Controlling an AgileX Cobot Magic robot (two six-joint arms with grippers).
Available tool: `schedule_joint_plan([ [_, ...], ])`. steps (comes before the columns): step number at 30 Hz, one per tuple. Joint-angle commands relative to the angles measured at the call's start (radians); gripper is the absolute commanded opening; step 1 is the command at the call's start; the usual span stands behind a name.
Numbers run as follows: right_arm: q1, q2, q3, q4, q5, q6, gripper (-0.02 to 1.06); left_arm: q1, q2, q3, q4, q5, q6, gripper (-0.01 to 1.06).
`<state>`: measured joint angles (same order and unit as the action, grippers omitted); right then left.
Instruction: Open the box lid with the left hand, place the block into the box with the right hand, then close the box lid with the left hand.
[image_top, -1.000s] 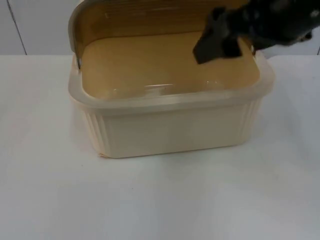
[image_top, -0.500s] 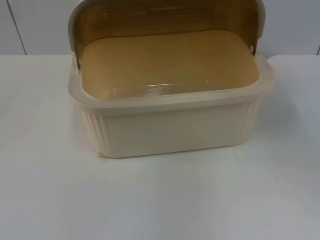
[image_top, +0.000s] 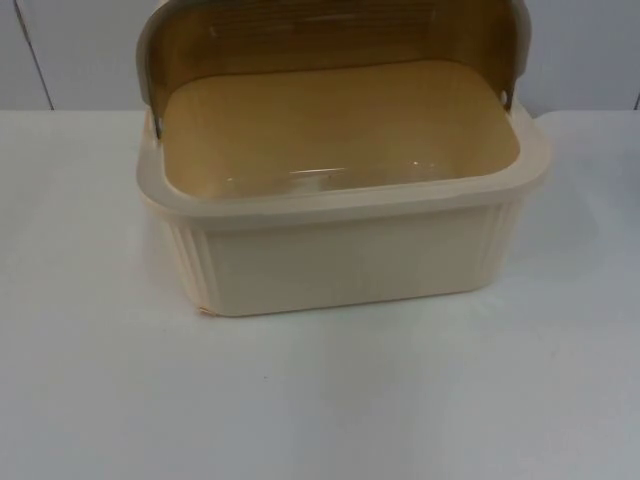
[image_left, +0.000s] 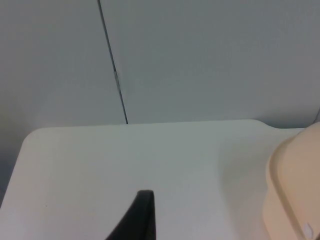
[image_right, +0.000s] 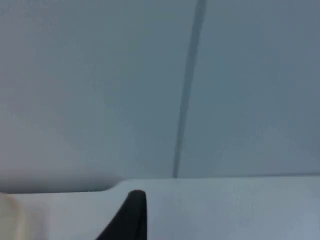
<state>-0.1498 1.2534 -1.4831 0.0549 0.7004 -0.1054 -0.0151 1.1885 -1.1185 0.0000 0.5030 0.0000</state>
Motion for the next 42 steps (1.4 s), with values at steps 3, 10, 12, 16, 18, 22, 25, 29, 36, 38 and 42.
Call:
schedule_joint_plan([
  [3,-0.067,-0.002,-0.008,-0.001,0.015,0.011,1.05,0.003,0.003,-0.014,0.01,-0.046,0.005,1.05],
  [10,-0.064,-0.002,-0.008,-0.002,0.026,0.008,1.05,0.003,0.137,-0.154,0.006,-0.015,0.062,1.05],
  [12,-0.064,-0.002,-0.008,-0.002,0.027,0.008,1.05,0.003,0.169,-0.194,0.0,-0.015,0.079,1.05],
  [16,-0.064,-0.002,-0.008,-0.002,0.04,0.008,1.05,-0.039,0.296,-0.358,-0.015,-0.002,0.171,1.05],
  [18,-0.064,-0.002,-0.008,-0.002,0.042,0.008,1.05,-0.057,0.324,-0.406,-0.015,0.011,0.206,1.05],
  [22,-0.064,-0.002,-0.008,-0.002,0.046,0.008,1.05,-0.146,0.452,-0.574,-0.013,0.033,0.416,1.05],
  [25,-0.064,-0.002,-0.008,-0.002,0.046,0.008,1.05,-0.194,0.515,-0.641,-0.013,0.032,0.512,1.05],
  [29,-0.064,-0.002,-0.008,-0.002,0.052,0.008,1.05,-0.26,0.594,-0.718,-0.013,0.009,0.678,1.05],
  [36,-0.064,-0.002,-0.008,-0.002,0.064,0.004,1.05,-0.368,0.697,-0.733,-0.011,-0.141,1.085,1.05],
  [38,-0.064,-0.002,-0.008,-0.002,0.066,0.004,1.05,-0.382,0.719,-0.733,-0.013,-0.166,1.144,1.05],
  [42,-0.064,-0.002,-0.008,-0.002,0.066,0.004,1.05,-0.384,0.747,-0.733,-0.035,-0.168,1.147,1.05],
])
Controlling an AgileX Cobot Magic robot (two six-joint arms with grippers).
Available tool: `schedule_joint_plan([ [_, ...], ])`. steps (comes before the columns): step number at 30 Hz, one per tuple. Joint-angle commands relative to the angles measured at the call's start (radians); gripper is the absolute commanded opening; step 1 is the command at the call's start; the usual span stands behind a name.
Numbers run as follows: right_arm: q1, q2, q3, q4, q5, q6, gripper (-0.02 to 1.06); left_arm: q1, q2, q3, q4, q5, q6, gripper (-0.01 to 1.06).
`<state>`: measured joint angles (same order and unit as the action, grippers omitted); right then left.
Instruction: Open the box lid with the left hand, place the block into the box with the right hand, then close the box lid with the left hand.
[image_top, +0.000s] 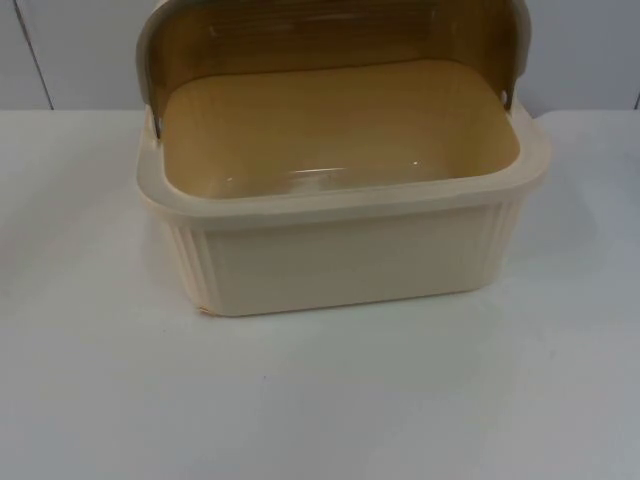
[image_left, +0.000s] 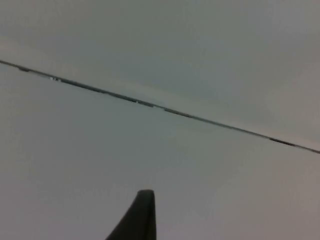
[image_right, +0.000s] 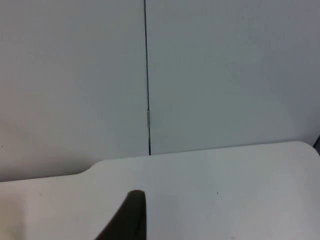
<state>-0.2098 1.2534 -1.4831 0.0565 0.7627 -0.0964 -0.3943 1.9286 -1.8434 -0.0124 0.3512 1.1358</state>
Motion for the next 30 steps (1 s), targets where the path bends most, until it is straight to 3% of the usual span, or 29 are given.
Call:
schedule_joint_plan([
  [1,-0.004,-0.002,-0.008,-0.004,0.003,-0.005,1.05,-0.004,0.01,-0.008,-0.033,-0.016,0.011,1.04],
  [3,-0.004,-0.002,-0.008,-0.002,0.002,-0.005,1.05,-0.004,0.016,-0.008,-0.044,-0.016,0.011,1.03],
  [5,-0.004,-0.002,-0.008,-0.002,0.002,-0.005,1.05,-0.004,0.022,-0.008,-0.075,-0.012,0.011,0.93],
  [8,-0.004,-0.002,-0.008,0.0,0.0,-0.005,1.05,-0.007,0.022,-0.008,-0.127,0.034,0.011,0.56],
  [9,-0.004,-0.002,-0.008,0.0,0.0,-0.005,1.05,-0.007,0.022,-0.008,-0.127,0.034,0.011,0.56],
  [13,-0.004,-0.002,-0.008,0.0,0.0,-0.005,1.05,-0.007,0.022,-0.004,-0.21,0.09,0.011,0.01],
  [16,-0.004,-0.002,-0.008,0.0,0.0,-0.005,1.05,-0.007,0.022,-0.005,-0.27,0.119,0.054,0.0],
  [19,-0.004,-0.002,-0.008,0.0,0.0,-0.005,1.05,-0.007,0.025,-0.005,-0.378,0.233,0.158,0.0],
  [24,-0.004,-0.002,-0.008,0.0,0.0,-0.005,1.05,-0.007,0.042,-0.005,-0.445,0.362,0.205,0.0],
  [30,-0.002,-0.002,-0.008,0.006,0.003,-0.005,1.05,-0.007,0.057,-0.005,-0.538,0.379,0.26,0.0],
])
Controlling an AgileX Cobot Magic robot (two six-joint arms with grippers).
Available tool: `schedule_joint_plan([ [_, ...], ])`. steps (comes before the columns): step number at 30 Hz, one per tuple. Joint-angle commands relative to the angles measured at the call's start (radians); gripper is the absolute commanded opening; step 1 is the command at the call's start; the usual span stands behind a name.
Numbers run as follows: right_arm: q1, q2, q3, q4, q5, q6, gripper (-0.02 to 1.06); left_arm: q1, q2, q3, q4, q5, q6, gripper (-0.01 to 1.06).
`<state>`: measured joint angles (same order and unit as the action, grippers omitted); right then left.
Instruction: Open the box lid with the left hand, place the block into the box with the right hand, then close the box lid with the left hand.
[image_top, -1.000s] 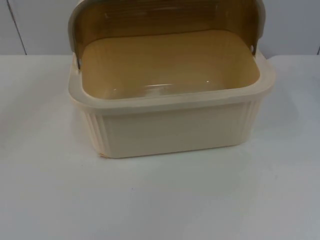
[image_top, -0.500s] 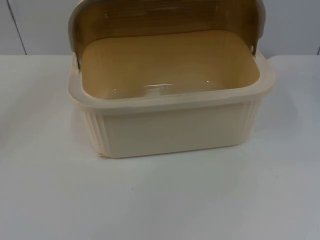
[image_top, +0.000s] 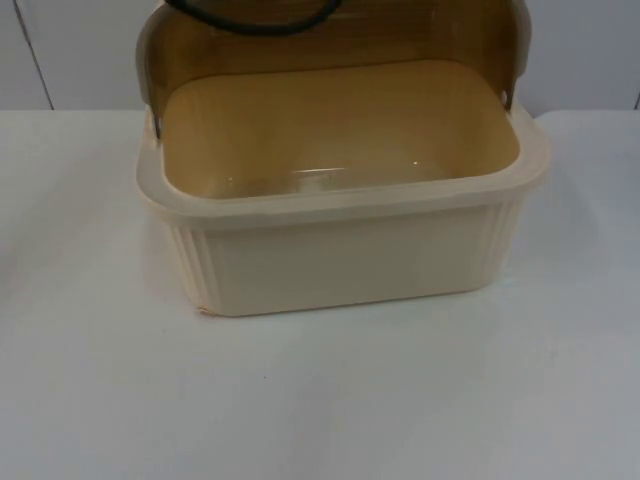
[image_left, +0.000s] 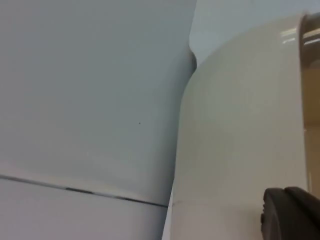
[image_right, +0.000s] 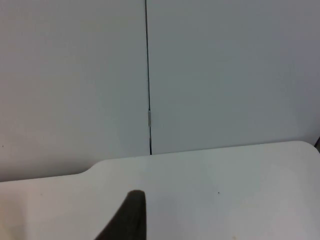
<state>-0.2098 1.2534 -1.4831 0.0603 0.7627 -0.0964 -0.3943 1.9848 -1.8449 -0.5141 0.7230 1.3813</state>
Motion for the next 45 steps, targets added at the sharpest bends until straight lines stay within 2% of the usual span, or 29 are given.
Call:
schedule_joint_plan([
  [1,-0.002,-0.002,-0.008,0.003,0.005,-0.005,1.05,-0.007,0.003,-0.003,-0.036,0.005,0.014,0.0],
  [24,-0.002,-0.002,-0.008,0.003,0.007,-0.005,1.05,0.017,0.024,0.006,-0.028,0.042,0.022,0.0],
  [31,-0.002,-0.002,-0.008,0.003,0.011,-0.005,1.05,0.017,0.022,0.006,-0.025,0.085,-0.005,0.0],
  [45,-0.002,-0.002,-0.008,0.018,0.019,-0.005,1.05,0.011,-0.003,0.026,0.0,0.084,-0.081,0.0],
])
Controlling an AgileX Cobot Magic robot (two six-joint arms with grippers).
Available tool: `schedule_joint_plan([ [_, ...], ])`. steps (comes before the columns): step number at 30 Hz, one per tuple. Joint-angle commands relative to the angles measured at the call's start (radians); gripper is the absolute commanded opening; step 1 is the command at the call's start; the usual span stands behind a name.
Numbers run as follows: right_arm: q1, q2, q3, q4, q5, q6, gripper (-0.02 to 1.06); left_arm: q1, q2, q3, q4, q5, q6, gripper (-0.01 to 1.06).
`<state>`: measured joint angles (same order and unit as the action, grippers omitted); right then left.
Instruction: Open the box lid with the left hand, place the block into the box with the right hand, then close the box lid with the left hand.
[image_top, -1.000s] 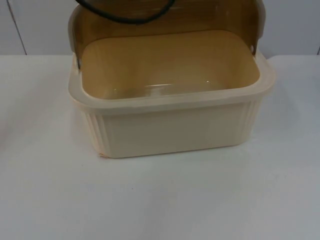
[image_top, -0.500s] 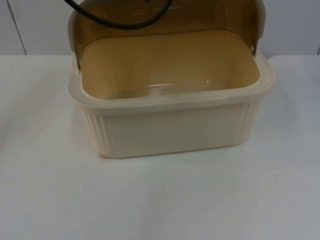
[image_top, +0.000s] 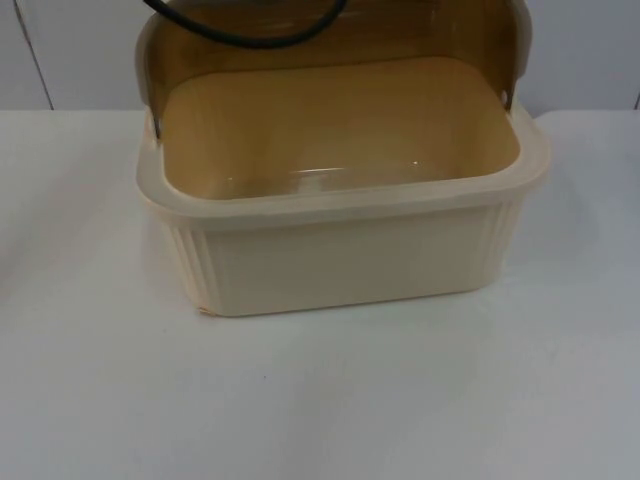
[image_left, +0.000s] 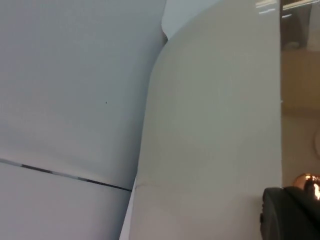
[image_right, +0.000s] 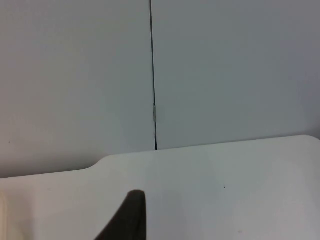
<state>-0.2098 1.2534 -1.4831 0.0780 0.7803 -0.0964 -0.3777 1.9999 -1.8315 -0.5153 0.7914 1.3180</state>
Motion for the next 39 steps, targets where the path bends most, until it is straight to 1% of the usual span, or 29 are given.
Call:
schedule_joint_plan([
  [1,-0.002,-0.002,-0.008,0.003,0.002,-0.005,1.05,-0.006,-0.026,0.031,0.003,0.005,-0.017,0.0],
  [8,0.014,-0.002,-0.008,0.003,0.0,-0.005,1.05,-0.012,-0.091,0.188,0.005,-0.078,-0.017,0.0],
  [9,0.02,-0.002,-0.008,0.005,-0.002,-0.006,1.05,-0.024,-0.111,0.232,0.003,-0.108,-0.026,0.0],
  [11,0.025,-0.002,-0.008,0.002,-0.005,-0.008,1.05,-0.039,-0.132,0.273,0.005,-0.153,-0.042,0.0],
  [12,0.025,-0.002,-0.008,0.002,-0.005,-0.008,1.05,-0.039,-0.132,0.273,0.005,-0.153,-0.042,0.0],
  [13,0.025,-0.002,-0.008,0.004,-0.005,-0.008,1.05,-0.057,-0.154,0.314,0.007,-0.193,-0.046,0.0],
  [14,0.025,-0.002,-0.008,0.005,-0.003,-0.008,1.05,-0.072,-0.167,0.339,0.012,-0.211,-0.046,0.0],
  [21,0.025,-0.002,-0.008,0.014,0.002,-0.008,1.05,-0.127,-0.185,0.405,0.027,-0.213,-0.068,0.0],
  [23,0.025,-0.002,-0.008,0.014,0.004,-0.008,1.05,-0.158,-0.185,0.431,0.032,-0.217,-0.068,0.0],
  [26,0.025,-0.002,-0.008,0.014,0.005,-0.008,1.05,-0.193,-0.185,0.47,0.078,-0.186,-0.068,0.0],
  [31,0.025,-0.002,-0.008,0.014,0.009,-0.008,1.05,-0.229,-0.186,0.524,0.139,-0.177,-0.042,0.0],
  [34,0.025,-0.002,-0.008,0.014,0.009,-0.008,1.05,-0.244,-0.187,0.54,0.118,-0.157,-0.015,0.0],
  [39,0.025,-0.002,-0.008,0.014,0.015,-0.008,1.05,-0.304,-0.242,0.543,-0.043,-0.194,-0.009,0.0],
])
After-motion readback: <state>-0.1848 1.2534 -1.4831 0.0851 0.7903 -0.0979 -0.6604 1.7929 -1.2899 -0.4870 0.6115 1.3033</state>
